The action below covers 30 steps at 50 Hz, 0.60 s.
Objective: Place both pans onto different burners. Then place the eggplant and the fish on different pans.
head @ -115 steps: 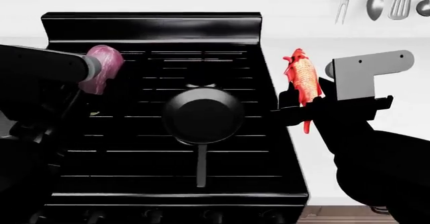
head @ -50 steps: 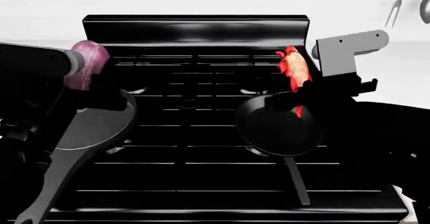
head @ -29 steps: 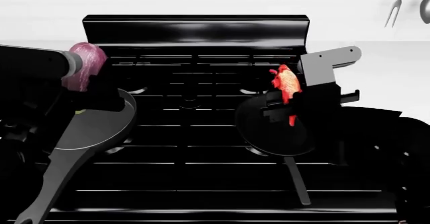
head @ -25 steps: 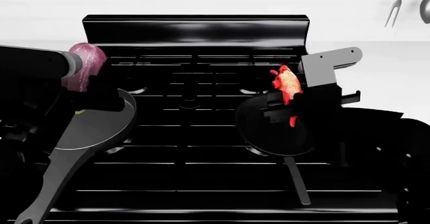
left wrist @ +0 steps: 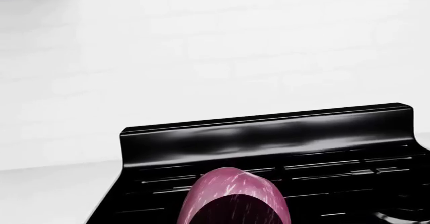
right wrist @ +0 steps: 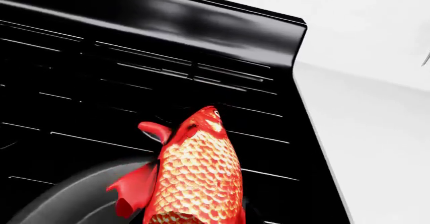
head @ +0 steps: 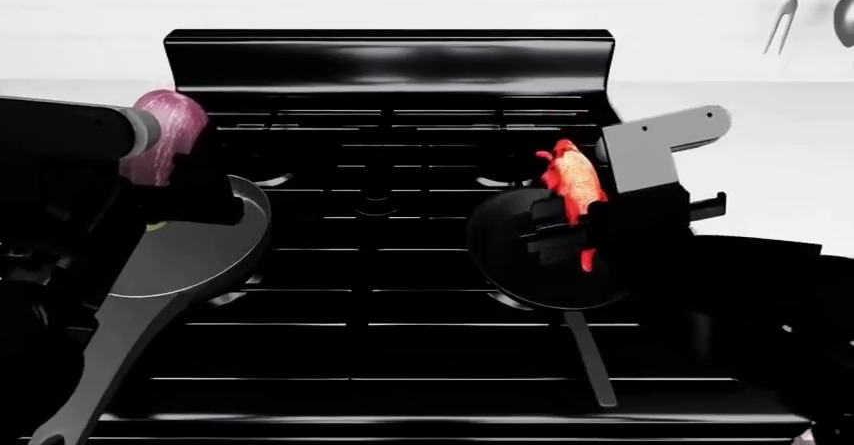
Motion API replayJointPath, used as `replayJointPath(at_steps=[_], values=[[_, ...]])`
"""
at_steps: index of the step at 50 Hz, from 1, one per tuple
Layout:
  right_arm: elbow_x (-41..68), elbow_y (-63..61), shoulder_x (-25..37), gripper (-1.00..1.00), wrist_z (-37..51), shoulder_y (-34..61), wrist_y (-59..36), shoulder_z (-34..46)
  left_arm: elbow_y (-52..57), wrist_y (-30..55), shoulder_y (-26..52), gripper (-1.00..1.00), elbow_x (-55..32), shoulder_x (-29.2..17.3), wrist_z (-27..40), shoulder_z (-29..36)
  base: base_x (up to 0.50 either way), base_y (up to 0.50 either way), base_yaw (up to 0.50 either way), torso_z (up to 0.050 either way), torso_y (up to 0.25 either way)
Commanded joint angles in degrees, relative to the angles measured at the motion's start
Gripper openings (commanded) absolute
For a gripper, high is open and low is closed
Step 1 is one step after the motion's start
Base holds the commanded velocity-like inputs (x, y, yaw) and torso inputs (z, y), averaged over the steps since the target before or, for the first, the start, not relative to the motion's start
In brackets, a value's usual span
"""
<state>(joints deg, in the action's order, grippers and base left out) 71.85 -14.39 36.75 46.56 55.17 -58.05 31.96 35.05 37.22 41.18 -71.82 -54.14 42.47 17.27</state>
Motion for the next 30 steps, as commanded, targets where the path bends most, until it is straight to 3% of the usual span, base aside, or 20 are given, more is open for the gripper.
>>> replayJointPath(at_steps=[1, 9, 10, 30], values=[[-1.7, 0.4, -0.3, -1.0, -1.2, -1.0, 0.4, 0.8, -0.2, -0.6, -0.1, -1.0, -0.4, -0.1, 0.5, -0.3, 0.0, 0.0, 0.0, 0.0, 0.0], [-1.9, 1.2, -0.4, -1.0, -1.7, -1.0, 0.7, 1.0, -0.4, -0.4, 0.2, -1.0, -0.4, 0.1, 0.5, -0.2, 0.0, 0.0, 0.0, 0.0, 0.0], [-1.9, 1.1, -0.4, 1.0, -1.8, -1.0, 0.7, 1.0, -0.5, -0.4, 0.2, -1.0, -0.4, 0.1, 0.5, -0.2, 0.0, 0.0, 0.0, 0.0, 0.0], [3.9, -3.7, 1.3, 1.0, 2.4, 3.2, -1.1, -3.3, -0.6, -0.8, -0.4, -1.0, 0.0, 0.0, 0.5, -0.3, 0.0, 0.0, 0.0, 0.001, 0.001]])
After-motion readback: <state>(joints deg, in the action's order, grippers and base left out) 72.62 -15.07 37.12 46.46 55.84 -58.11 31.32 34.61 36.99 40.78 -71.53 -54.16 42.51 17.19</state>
